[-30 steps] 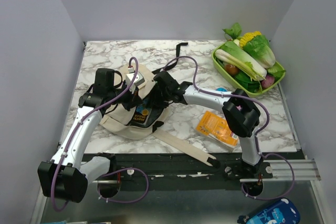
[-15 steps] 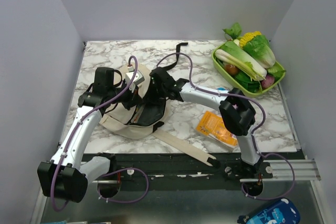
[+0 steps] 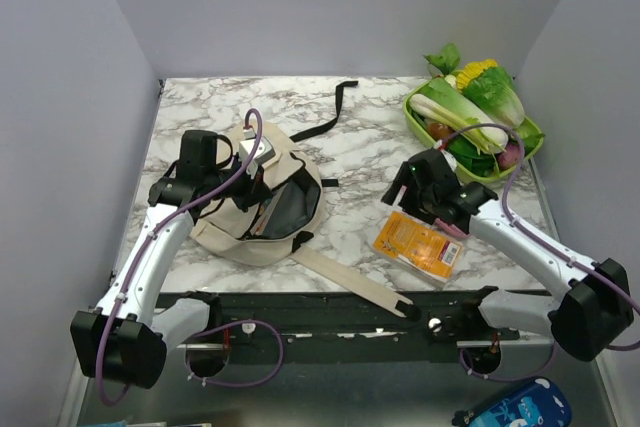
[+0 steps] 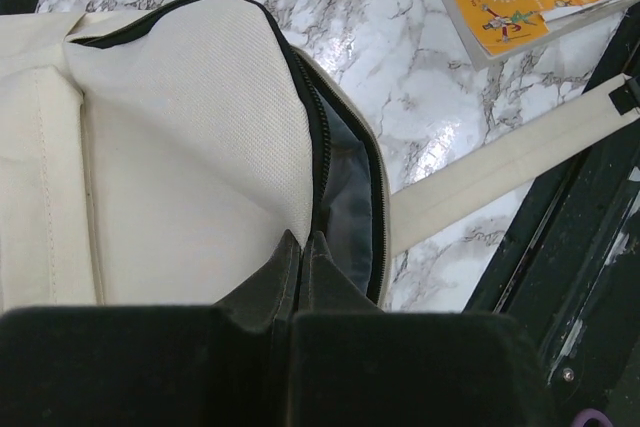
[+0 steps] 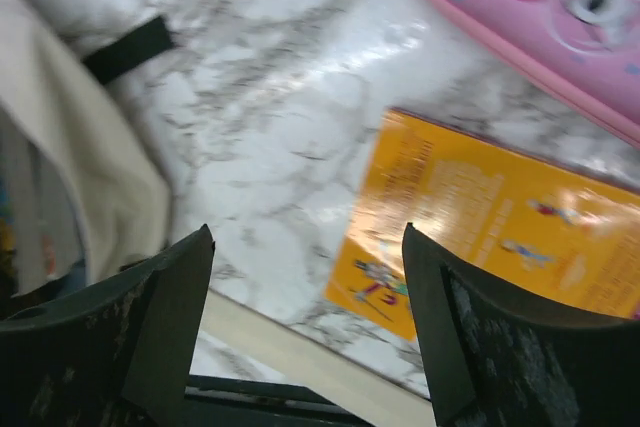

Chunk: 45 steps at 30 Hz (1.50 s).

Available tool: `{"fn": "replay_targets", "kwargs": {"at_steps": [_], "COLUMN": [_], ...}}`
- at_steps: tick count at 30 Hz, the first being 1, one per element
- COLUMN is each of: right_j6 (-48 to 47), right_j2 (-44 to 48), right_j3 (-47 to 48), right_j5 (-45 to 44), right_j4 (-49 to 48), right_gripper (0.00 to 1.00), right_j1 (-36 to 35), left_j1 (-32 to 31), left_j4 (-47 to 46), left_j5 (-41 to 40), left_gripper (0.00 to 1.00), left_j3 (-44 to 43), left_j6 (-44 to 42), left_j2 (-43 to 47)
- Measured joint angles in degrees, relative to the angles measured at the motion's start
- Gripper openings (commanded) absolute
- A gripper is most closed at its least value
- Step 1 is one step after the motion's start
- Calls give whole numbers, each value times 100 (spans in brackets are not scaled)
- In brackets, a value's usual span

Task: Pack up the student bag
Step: Pick up the book from the center of the board.

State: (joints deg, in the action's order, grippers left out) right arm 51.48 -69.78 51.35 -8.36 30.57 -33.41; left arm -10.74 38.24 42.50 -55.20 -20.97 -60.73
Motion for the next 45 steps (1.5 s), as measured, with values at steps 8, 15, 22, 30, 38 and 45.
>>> {"fn": "replay_targets", "kwargs": {"at_steps": [8, 15, 22, 30, 38, 45], "right_j6": [245, -374, -1331, -1860, -2024, -2068], "right_j2": [195, 98, -507, -1622, -2227, -2347], "right_j3": [-588, -704, -428, 13, 249, 306], "right_j5": [-623, -481, -400, -420, -501, -511], "right_j4": [999, 1226, 1585, 1784, 1869, 1847], "right_gripper": [83, 100, 100, 100, 95, 74], "right_j1": [90, -133, -750, -1285, -1464, -1464], "left_j1": [0, 0, 0, 0, 0, 0], "left_j4": [2, 0, -37, -39, -37, -35], "left_j5": [15, 20, 33, 61, 59, 59], "left_gripper": [0, 0, 0, 0, 0, 0], "left_j3": [4, 20, 37, 37, 37, 37], "left_j6": [-2, -4, -2, -37, -66, -68], "left_j2": [-2, -2, -35, -72, -90, -111]}}
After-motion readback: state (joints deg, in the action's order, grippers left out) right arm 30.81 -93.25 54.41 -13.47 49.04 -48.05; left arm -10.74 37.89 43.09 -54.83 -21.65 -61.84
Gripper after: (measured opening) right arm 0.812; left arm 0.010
